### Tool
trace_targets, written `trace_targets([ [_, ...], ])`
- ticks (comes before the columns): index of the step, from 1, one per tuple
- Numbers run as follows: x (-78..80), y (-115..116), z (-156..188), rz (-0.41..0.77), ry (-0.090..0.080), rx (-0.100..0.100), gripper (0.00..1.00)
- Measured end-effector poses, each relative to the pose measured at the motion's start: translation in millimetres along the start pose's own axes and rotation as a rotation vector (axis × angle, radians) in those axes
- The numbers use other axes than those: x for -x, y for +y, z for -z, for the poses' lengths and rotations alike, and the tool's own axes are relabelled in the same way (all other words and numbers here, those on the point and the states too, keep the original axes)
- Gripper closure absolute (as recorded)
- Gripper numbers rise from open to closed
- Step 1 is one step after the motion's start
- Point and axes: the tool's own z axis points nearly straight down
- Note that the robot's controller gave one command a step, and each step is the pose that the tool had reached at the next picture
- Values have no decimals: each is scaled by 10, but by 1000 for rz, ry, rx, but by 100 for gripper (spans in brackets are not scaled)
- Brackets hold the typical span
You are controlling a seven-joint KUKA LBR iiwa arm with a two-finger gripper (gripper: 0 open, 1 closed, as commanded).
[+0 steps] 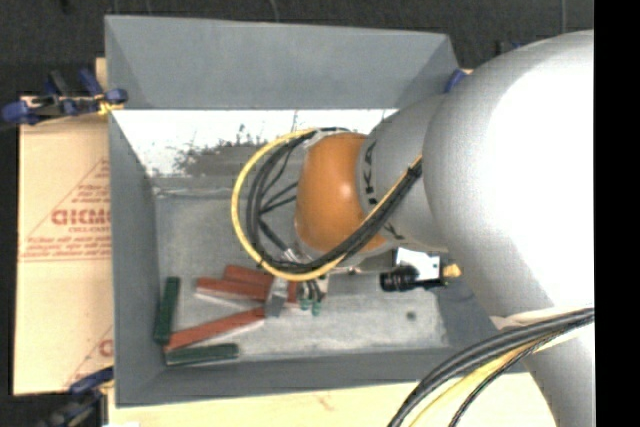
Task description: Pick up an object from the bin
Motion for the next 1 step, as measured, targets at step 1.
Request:
trace_targets([
  [1, 33, -20, 338, 104, 4, -1, 100],
])
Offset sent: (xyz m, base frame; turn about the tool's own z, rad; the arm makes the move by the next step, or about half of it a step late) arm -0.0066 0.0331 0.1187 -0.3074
